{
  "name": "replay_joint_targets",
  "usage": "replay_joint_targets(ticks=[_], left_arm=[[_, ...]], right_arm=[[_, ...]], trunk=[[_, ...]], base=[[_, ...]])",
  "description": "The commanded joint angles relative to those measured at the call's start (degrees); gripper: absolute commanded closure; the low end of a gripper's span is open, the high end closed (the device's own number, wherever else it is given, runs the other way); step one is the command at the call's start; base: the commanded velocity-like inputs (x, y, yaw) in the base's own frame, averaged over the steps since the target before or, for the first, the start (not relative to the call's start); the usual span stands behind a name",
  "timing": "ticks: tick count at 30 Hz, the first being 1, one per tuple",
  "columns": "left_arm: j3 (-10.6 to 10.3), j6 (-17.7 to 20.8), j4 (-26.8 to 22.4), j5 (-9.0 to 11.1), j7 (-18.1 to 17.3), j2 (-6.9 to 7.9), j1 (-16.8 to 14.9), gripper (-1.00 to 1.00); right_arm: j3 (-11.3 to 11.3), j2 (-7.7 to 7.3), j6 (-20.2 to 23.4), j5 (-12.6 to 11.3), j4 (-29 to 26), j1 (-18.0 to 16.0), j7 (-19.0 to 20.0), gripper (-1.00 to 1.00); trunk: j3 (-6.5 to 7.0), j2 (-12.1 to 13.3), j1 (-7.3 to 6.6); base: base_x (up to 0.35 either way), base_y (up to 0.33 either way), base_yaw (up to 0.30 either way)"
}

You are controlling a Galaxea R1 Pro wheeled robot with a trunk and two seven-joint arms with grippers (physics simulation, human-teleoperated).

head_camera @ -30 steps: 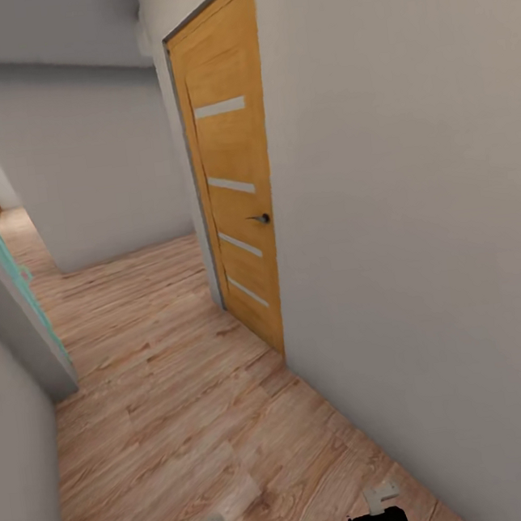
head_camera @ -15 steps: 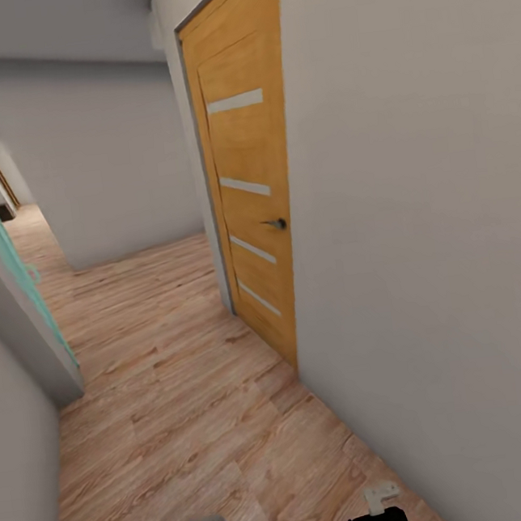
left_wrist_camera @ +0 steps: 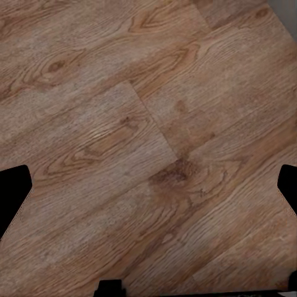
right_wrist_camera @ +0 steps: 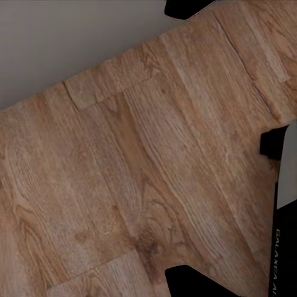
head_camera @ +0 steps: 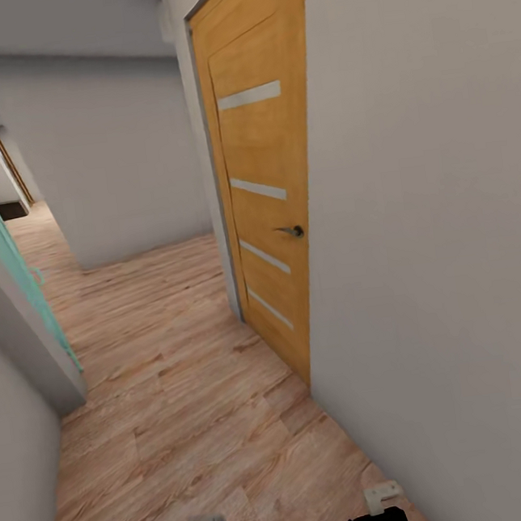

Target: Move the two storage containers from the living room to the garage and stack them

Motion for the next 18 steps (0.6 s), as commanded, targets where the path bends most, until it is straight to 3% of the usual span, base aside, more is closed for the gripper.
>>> replay_joint_targets(ticks=[1,18], left_arm=[[-0.39,-0.24,0.07,0.64,-0.16,0.01,-0.06,-1.00],[-0.38,-0.26,0.02,0.68,-0.16,0.01,-0.06,-1.00]], right_arm=[[0.36,-0.03,0.26,0.22,-0.01,-0.03,-0.35,-1.00],[0.51,0.32,0.20,0.30,0.10,-0.05,-0.39,-1.00]], trunk=[[-0.10,-0.08,0.05],[-0.82,-0.08,0.05]], base=[[0.343,0.000,0.047],[0.343,0.000,0.213]])
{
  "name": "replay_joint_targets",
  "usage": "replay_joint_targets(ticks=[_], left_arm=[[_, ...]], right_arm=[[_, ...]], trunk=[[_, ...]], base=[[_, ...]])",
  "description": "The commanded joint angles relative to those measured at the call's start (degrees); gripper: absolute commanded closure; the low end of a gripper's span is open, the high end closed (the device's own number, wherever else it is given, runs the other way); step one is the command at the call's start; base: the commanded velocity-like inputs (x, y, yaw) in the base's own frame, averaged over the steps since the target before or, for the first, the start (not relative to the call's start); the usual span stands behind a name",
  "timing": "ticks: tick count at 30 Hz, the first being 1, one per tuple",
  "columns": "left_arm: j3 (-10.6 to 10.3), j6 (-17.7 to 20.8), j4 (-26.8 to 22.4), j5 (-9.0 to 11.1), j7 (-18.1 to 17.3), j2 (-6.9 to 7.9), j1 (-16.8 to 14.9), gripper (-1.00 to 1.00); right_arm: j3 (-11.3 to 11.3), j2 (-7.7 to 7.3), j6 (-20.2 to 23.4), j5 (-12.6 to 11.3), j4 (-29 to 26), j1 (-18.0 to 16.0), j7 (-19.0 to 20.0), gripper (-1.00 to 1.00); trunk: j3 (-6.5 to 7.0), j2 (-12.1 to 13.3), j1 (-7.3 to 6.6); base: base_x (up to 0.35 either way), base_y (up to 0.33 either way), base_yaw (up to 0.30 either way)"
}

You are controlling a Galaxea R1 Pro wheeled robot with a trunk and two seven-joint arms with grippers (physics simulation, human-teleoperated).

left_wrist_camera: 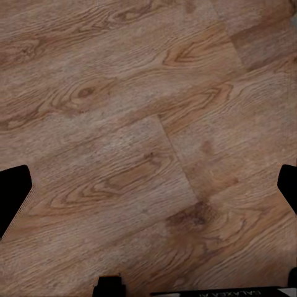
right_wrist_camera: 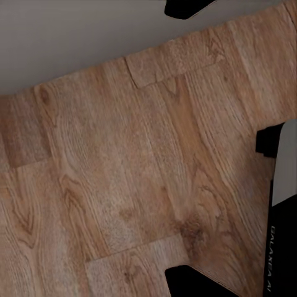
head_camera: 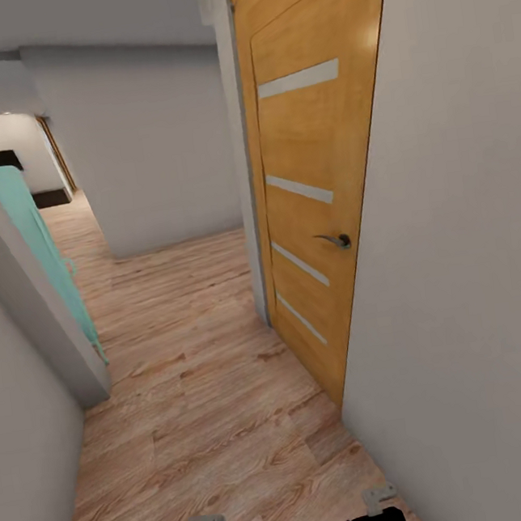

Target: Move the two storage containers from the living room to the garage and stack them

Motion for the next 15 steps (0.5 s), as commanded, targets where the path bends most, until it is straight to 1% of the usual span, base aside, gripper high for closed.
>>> replay_joint_targets(ticks=[1,10,15], left_arm=[[-0.42,-0.24,0.13,0.61,-0.17,0.00,-0.08,-1.00],[-0.41,-0.24,0.11,0.60,-0.05,0.00,-0.08,-1.00],[-0.40,-0.27,0.09,0.61,0.00,0.00,-0.08,-1.00]], right_arm=[[0.32,-0.04,0.24,0.20,-0.08,-0.02,-0.39,-1.00],[0.29,-0.04,0.23,0.20,-0.11,-0.01,-0.33,-1.00],[0.31,-0.08,0.23,0.26,0.02,-0.01,-0.20,-1.00]], trunk=[[-0.15,-0.08,0.05],[-0.67,-0.08,0.05],[-0.78,-0.08,0.05]], base=[[0.343,0.000,0.246],[0.343,0.000,0.223],[0.343,0.000,0.079]])
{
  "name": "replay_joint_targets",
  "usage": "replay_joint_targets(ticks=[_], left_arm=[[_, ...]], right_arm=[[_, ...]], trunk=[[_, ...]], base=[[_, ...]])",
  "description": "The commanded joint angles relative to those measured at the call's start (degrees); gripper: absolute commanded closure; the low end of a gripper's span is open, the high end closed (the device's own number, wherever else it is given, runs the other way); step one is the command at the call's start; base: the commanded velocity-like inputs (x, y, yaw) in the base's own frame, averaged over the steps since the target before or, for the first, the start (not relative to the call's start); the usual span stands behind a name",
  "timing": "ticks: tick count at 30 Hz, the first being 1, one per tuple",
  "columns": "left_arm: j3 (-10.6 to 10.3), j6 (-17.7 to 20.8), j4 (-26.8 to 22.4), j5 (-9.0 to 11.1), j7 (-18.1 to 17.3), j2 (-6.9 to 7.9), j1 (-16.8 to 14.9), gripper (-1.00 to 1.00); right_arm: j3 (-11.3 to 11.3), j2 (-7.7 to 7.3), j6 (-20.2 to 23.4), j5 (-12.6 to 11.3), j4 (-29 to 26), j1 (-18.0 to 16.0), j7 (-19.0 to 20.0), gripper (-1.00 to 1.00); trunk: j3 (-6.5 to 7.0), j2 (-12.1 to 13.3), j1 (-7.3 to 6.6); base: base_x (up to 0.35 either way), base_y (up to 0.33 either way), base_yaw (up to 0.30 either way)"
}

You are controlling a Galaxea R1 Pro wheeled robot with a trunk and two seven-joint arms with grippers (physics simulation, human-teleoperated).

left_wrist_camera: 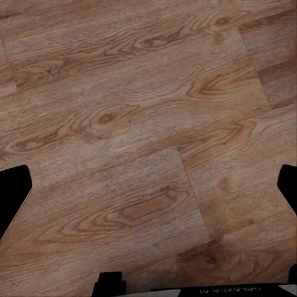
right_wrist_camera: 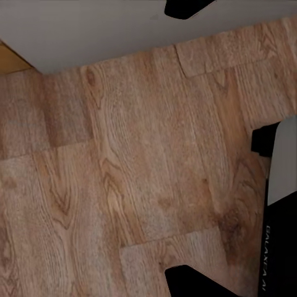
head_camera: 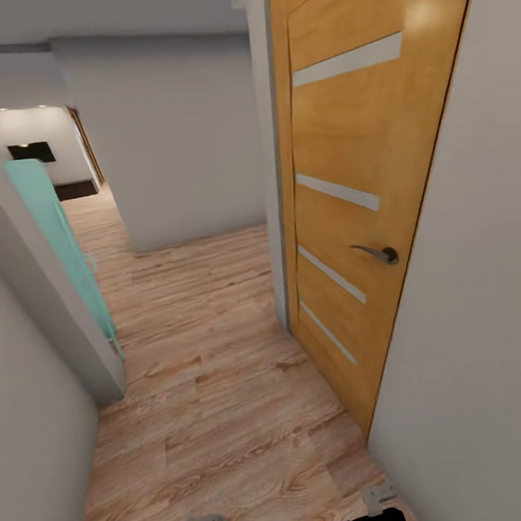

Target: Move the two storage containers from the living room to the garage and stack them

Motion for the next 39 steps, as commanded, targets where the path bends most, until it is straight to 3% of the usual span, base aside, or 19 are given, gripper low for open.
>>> replay_joint_targets(ticks=[1,9,24,39], left_arm=[[-0.40,-0.25,0.10,0.60,-0.16,0.01,-0.06,-1.00],[-0.41,-0.29,0.09,0.60,-0.15,0.01,-0.06,-1.00],[-0.41,-0.98,0.24,0.60,-0.07,0.01,-0.06,-1.00],[-0.47,-0.95,0.27,0.47,-0.06,0.01,-0.06,-1.00]], right_arm=[[0.36,-0.02,0.25,0.25,-0.04,-0.03,-0.35,-1.00],[0.37,-0.02,0.21,0.29,-0.03,-0.03,-0.32,-1.00],[0.28,-0.11,0.13,0.13,-0.02,-0.03,-0.32,-1.00],[0.28,-0.11,0.08,0.12,0.00,-0.03,-0.32,-1.00]], trunk=[[-0.10,-0.08,0.05],[-0.16,-0.08,0.05],[-0.76,-0.08,0.05],[-0.83,-0.08,0.05]], base=[[0.343,0.000,0.029],[0.343,0.000,0.055],[0.343,0.000,0.216],[0.342,0.000,0.022]])
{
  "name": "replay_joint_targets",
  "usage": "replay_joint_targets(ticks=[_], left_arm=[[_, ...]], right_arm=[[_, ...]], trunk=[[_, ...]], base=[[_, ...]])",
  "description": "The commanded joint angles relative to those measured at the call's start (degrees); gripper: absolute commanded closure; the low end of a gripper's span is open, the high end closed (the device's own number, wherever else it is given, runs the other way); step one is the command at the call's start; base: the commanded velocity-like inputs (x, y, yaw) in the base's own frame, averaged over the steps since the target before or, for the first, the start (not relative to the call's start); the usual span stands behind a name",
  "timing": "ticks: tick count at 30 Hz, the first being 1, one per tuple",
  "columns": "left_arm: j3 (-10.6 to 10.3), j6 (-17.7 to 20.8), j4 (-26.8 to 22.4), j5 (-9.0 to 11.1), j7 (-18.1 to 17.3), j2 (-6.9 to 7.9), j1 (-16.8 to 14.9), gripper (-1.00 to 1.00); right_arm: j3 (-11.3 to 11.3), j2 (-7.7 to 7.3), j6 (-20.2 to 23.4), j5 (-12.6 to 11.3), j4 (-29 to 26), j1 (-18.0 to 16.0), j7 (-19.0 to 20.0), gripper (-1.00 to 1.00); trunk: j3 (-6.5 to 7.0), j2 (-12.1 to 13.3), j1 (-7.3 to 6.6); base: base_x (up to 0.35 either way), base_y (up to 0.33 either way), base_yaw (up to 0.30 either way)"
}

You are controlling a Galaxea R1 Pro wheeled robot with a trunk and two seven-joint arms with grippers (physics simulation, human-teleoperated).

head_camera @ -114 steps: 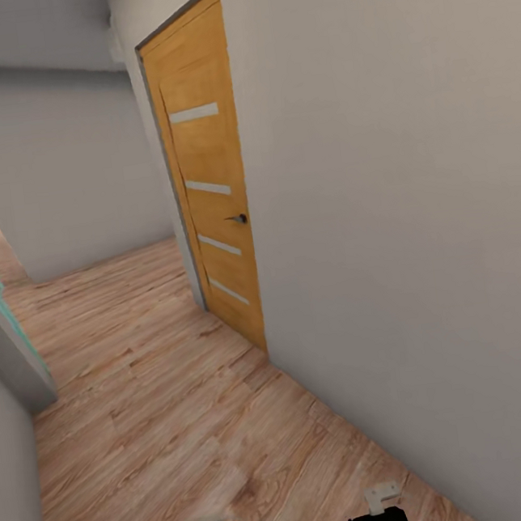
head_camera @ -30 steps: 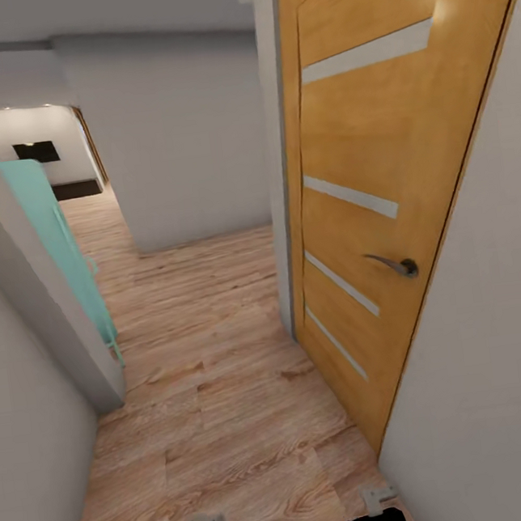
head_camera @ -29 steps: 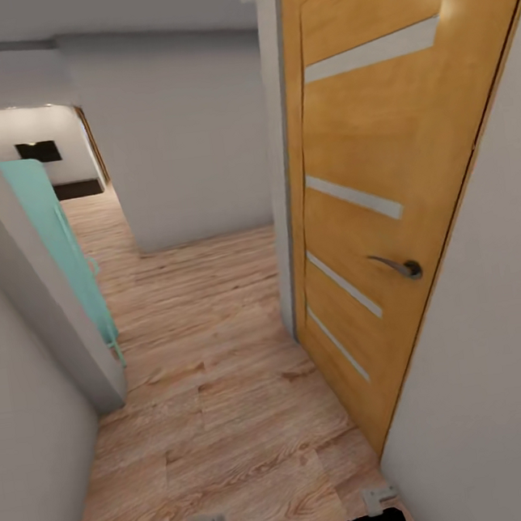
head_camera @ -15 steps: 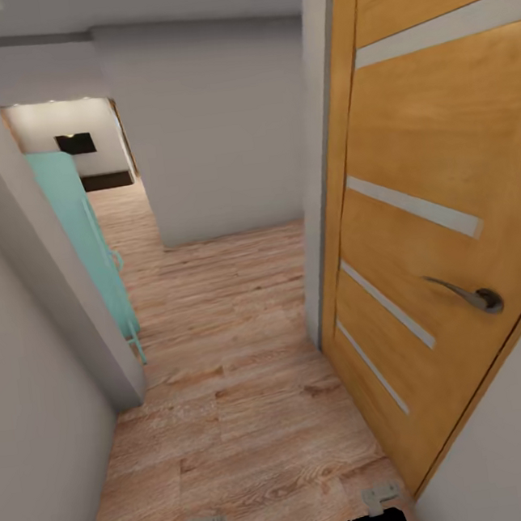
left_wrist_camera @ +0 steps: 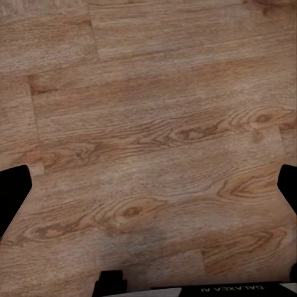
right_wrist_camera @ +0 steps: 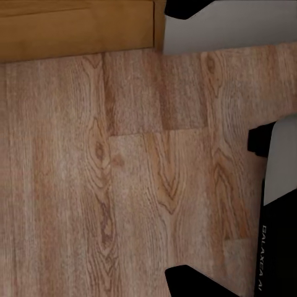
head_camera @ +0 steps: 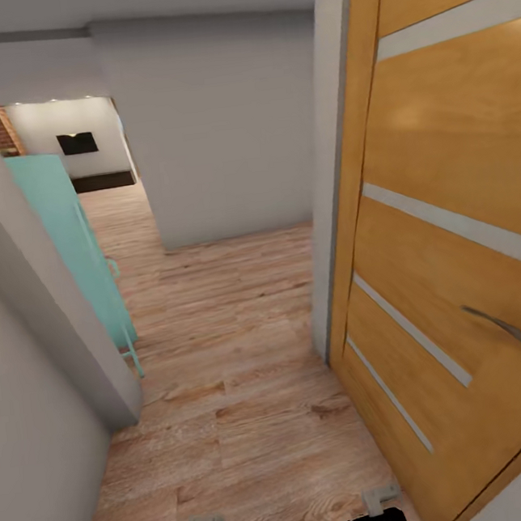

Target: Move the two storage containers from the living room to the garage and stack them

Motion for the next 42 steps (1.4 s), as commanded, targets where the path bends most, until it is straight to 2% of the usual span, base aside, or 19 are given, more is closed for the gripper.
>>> replay_joint_targets(ticks=[1,9,23,42], left_arm=[[-0.41,-0.22,0.09,0.59,-0.15,0.01,-0.06,-1.00],[-0.35,-0.20,0.09,0.60,-0.15,0.01,-0.06,-1.00],[-0.35,-0.27,0.09,0.64,0.02,0.01,-0.06,-1.00],[-0.34,-0.27,0.09,0.64,0.04,0.01,-0.06,-1.00]], right_arm=[[0.36,-0.01,0.23,0.22,-0.04,-0.03,-0.36,-1.00],[0.36,0.06,0.23,0.22,-0.04,-0.03,-0.36,-1.00],[0.36,-0.01,0.23,0.22,-0.04,-0.03,-0.36,-1.00],[0.36,-0.01,0.17,0.22,-0.04,-0.03,-0.36,-1.00]], trunk=[[-0.09,-0.07,0.05],[-0.14,-0.07,0.05],[-0.80,-0.07,0.05],[-0.87,-0.07,0.05]], base=[[0.336,0.000,0.001],[0.319,0.030,0.024],[0.322,0.063,0.168],[0.339,0.002,0.013]])
